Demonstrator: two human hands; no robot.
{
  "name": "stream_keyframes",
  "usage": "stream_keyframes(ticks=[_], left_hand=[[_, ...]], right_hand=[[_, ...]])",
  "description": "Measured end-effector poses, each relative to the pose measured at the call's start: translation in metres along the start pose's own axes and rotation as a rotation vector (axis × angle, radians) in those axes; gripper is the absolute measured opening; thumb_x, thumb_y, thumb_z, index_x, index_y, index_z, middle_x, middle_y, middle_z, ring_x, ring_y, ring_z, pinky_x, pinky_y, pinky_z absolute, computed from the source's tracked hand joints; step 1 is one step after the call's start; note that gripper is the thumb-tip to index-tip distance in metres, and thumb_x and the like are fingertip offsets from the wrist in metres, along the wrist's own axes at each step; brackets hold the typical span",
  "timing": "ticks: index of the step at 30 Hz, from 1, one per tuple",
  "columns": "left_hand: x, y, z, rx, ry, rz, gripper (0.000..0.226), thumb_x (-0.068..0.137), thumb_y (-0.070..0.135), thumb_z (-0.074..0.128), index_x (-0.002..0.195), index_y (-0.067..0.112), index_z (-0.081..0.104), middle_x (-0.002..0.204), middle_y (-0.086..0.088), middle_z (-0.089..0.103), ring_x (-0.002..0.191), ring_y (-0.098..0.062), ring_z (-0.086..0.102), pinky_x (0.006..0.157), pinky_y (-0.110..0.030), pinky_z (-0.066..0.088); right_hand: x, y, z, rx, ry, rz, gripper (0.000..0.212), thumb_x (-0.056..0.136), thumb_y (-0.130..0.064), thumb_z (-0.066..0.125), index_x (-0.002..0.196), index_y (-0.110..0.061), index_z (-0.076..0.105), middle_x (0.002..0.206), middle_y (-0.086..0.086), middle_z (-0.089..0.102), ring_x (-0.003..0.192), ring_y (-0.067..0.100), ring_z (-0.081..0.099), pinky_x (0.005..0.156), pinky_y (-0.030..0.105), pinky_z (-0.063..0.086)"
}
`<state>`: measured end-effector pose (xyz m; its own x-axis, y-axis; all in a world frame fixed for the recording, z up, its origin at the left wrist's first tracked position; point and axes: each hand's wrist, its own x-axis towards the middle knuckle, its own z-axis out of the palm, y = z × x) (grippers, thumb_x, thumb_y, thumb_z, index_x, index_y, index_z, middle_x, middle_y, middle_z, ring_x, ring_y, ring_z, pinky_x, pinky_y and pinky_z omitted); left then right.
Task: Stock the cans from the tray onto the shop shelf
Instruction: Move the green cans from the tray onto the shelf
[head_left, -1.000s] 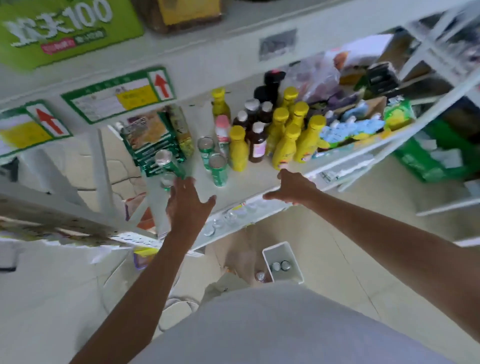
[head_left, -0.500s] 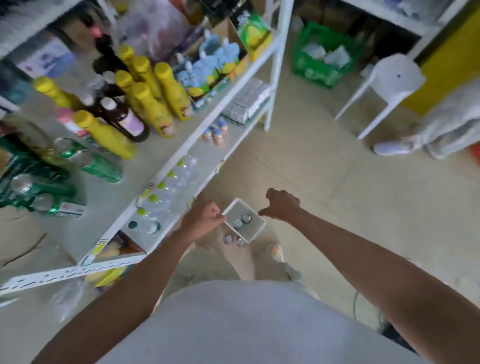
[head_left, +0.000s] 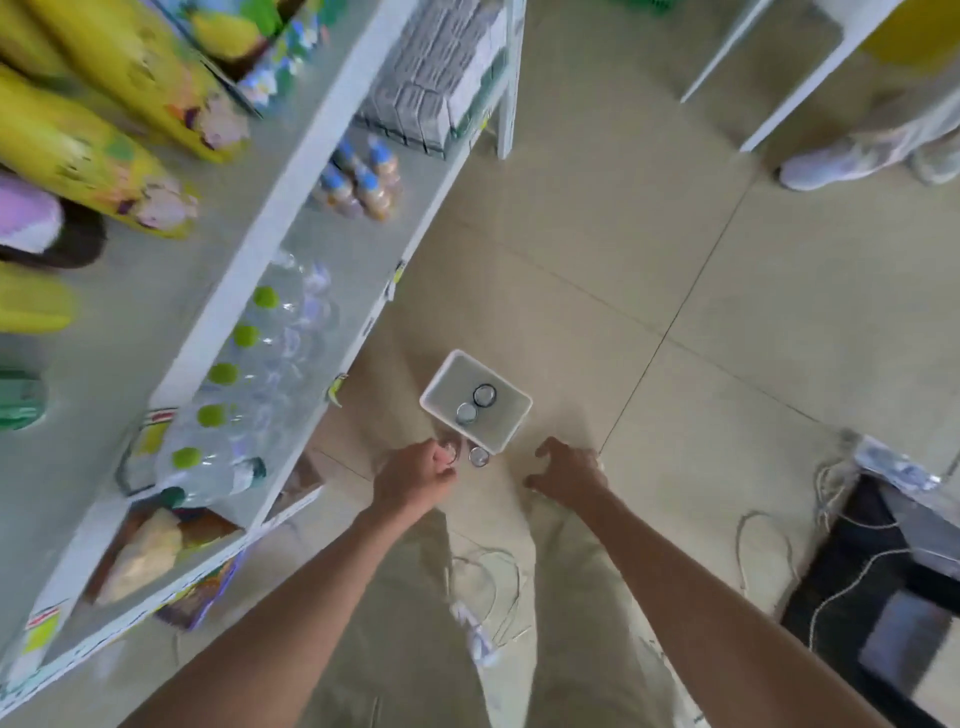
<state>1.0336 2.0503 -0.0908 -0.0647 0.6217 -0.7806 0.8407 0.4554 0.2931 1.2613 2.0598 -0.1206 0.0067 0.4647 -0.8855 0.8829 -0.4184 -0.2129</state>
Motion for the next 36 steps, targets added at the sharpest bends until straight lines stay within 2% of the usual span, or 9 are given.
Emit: stream_keyframes(ticks=[3, 7, 12, 18, 22, 25, 28, 32, 36], left_hand=[[0.07, -0.027, 0.039, 0.034, -0.001, -0.034, 0.026, 0.085, 0.03, 0.062, 0.106, 0.015, 0.064, 0.105, -0.003, 0.072, 0.097, -0.024, 0.069, 0.088, -0.037, 0.052], [0.17, -0.063, 0.092, 0.1, 0.045, -0.011, 0.031, 0.085, 0.037, 0.063, 0.109, 0.018, 0.06, 0.098, -0.001, 0.063, 0.093, -0.026, 0.066, 0.073, -0.035, 0.05], [0.281, -0.096, 0.154, 0.296, 0.076, 0.06, 0.047, 0.085, 0.041, 0.063, 0.123, 0.017, 0.048, 0.112, -0.005, 0.059, 0.096, -0.032, 0.066, 0.075, -0.041, 0.054], [0.362, -0.109, 0.221, 0.395, 0.071, 0.146, 0.069, 0.079, 0.05, 0.071, 0.13, 0.014, 0.044, 0.114, -0.009, 0.061, 0.092, -0.033, 0.068, 0.067, -0.036, 0.047], [0.384, -0.107, 0.242, 0.375, 0.09, 0.115, 0.067, 0.076, 0.05, 0.075, 0.128, 0.018, 0.049, 0.106, -0.009, 0.065, 0.093, -0.031, 0.068, 0.073, -0.035, 0.051], [0.386, -0.108, 0.255, 0.404, 0.158, 0.123, 0.055, 0.077, 0.042, 0.075, 0.121, 0.019, 0.053, 0.1, -0.007, 0.065, 0.087, -0.03, 0.07, 0.065, -0.033, 0.044], [0.383, -0.11, 0.256, 0.446, 0.191, 0.149, 0.043, 0.075, 0.034, 0.074, 0.112, 0.019, 0.058, 0.09, -0.005, 0.066, 0.076, -0.028, 0.07, 0.057, -0.03, 0.036], [0.368, -0.107, 0.249, 0.469, 0.204, 0.123, 0.036, 0.069, 0.029, 0.075, 0.101, 0.02, 0.06, 0.081, -0.002, 0.063, 0.066, -0.027, 0.067, 0.052, -0.028, 0.027], [0.323, -0.101, 0.231, 0.366, 0.261, 0.048, 0.041, 0.068, 0.035, 0.076, 0.105, 0.024, 0.063, 0.081, -0.001, 0.061, 0.066, -0.025, 0.066, 0.051, -0.027, 0.032]], right_hand=[[0.073, -0.002, 0.038, 0.03, -0.023, -0.037, 0.052, 0.08, -0.035, 0.073, 0.127, -0.023, 0.055, 0.106, 0.005, 0.069, 0.094, 0.022, 0.065, 0.071, 0.027, 0.04], [0.176, -0.007, 0.081, -0.158, 0.025, -0.175, 0.056, 0.082, -0.032, 0.069, 0.132, -0.021, 0.048, 0.118, 0.009, 0.062, 0.106, 0.031, 0.065, 0.086, 0.038, 0.053], [0.298, -0.012, 0.118, -0.447, 0.156, -0.321, 0.063, 0.081, -0.018, 0.069, 0.138, -0.023, 0.041, 0.129, 0.005, 0.047, 0.101, 0.032, 0.066, 0.069, 0.037, 0.046], [0.396, 0.002, 0.147, -0.592, 0.168, -0.39, 0.064, 0.081, -0.011, 0.067, 0.137, -0.028, 0.04, 0.135, 0.001, 0.044, 0.098, 0.033, 0.068, 0.074, 0.043, 0.056], [0.426, 0.007, 0.166, -0.527, 0.171, -0.373, 0.073, 0.077, -0.019, 0.075, 0.139, -0.034, 0.039, 0.138, 0.001, 0.047, 0.097, 0.034, 0.068, 0.065, 0.037, 0.045], [0.44, 0.005, 0.177, -0.546, 0.188, -0.393, 0.078, 0.075, -0.024, 0.079, 0.141, -0.034, 0.039, 0.136, 0.004, 0.048, 0.097, 0.036, 0.067, 0.068, 0.039, 0.049], [0.441, 0.001, 0.178, -0.599, 0.228, -0.405, 0.069, 0.074, -0.024, 0.081, 0.133, -0.026, 0.045, 0.126, 0.01, 0.051, 0.09, 0.036, 0.068, 0.059, 0.037, 0.04], [0.422, -0.003, 0.17, -0.662, 0.233, -0.416, 0.063, 0.077, -0.028, 0.08, 0.129, -0.02, 0.045, 0.12, 0.011, 0.052, 0.088, 0.033, 0.068, 0.06, 0.036, 0.039], [0.381, -0.012, 0.139, -0.592, 0.259, -0.409, 0.06, 0.077, -0.028, 0.077, 0.128, -0.019, 0.048, 0.114, 0.012, 0.054, 0.088, 0.038, 0.067, 0.062, 0.037, 0.041]])
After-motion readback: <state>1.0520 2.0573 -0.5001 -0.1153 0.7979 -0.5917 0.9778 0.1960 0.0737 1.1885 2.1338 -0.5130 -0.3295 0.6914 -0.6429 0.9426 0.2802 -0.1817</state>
